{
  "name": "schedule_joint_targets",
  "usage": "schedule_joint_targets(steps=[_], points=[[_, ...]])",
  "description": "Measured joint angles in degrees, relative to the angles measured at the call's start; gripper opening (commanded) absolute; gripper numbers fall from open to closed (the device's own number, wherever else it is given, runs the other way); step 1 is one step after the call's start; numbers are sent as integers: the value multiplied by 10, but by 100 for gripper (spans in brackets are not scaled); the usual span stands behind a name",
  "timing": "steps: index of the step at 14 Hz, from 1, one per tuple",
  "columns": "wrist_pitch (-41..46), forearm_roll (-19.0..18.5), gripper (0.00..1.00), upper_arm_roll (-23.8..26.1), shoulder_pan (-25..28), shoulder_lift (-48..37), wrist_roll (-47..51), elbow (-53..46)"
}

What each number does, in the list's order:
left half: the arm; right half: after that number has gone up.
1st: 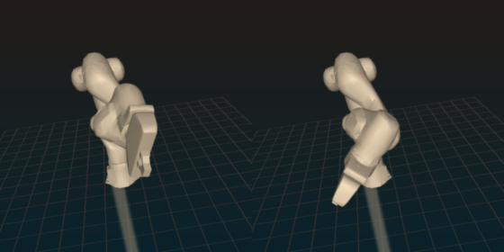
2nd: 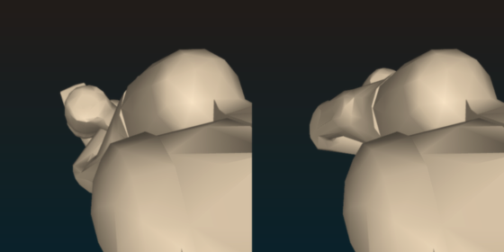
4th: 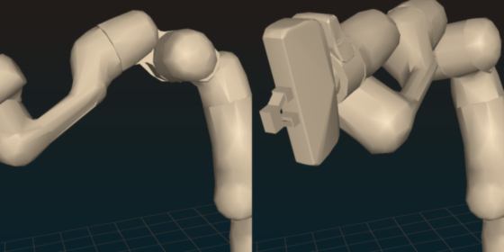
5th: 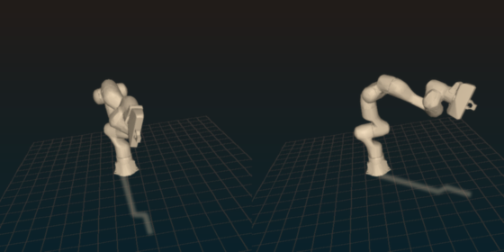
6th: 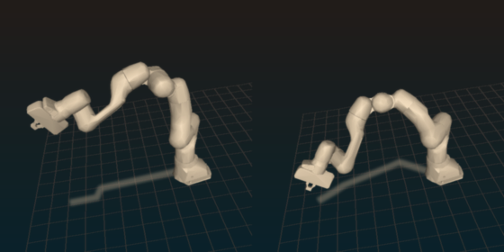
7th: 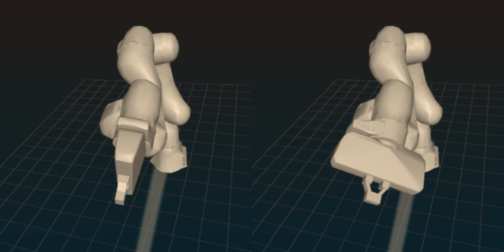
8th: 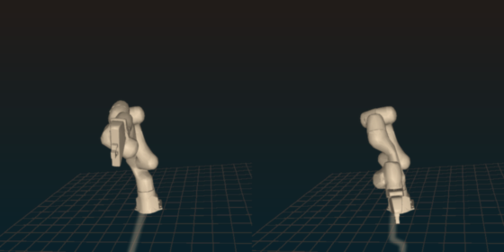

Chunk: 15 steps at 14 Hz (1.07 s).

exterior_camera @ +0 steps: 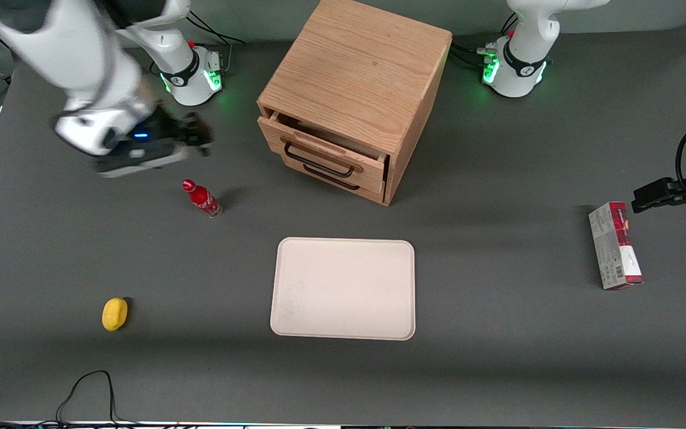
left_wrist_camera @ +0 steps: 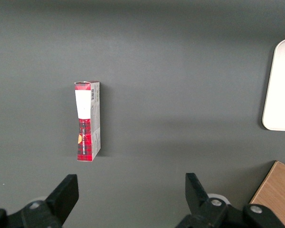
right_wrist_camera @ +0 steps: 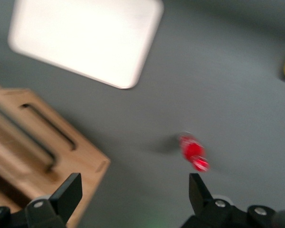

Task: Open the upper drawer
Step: 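Move the right gripper toward the upper drawer's black handle, then hook the right gripper on the black handle and pull outward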

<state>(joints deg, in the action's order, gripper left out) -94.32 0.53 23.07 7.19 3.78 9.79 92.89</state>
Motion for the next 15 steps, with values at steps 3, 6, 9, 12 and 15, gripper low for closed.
schedule_joint_targets(steps=[3,6,9,12,15], points=[[1,-2,100,86,2,72,-51,-42],[-24,-2,100,123,2,138,-87,-54],[-68,-2,100,138,2,193,-103,-55],[-81,-20,100,145,3,227,-106,-56],[-103,-43,100,148,4,245,-107,-51]])
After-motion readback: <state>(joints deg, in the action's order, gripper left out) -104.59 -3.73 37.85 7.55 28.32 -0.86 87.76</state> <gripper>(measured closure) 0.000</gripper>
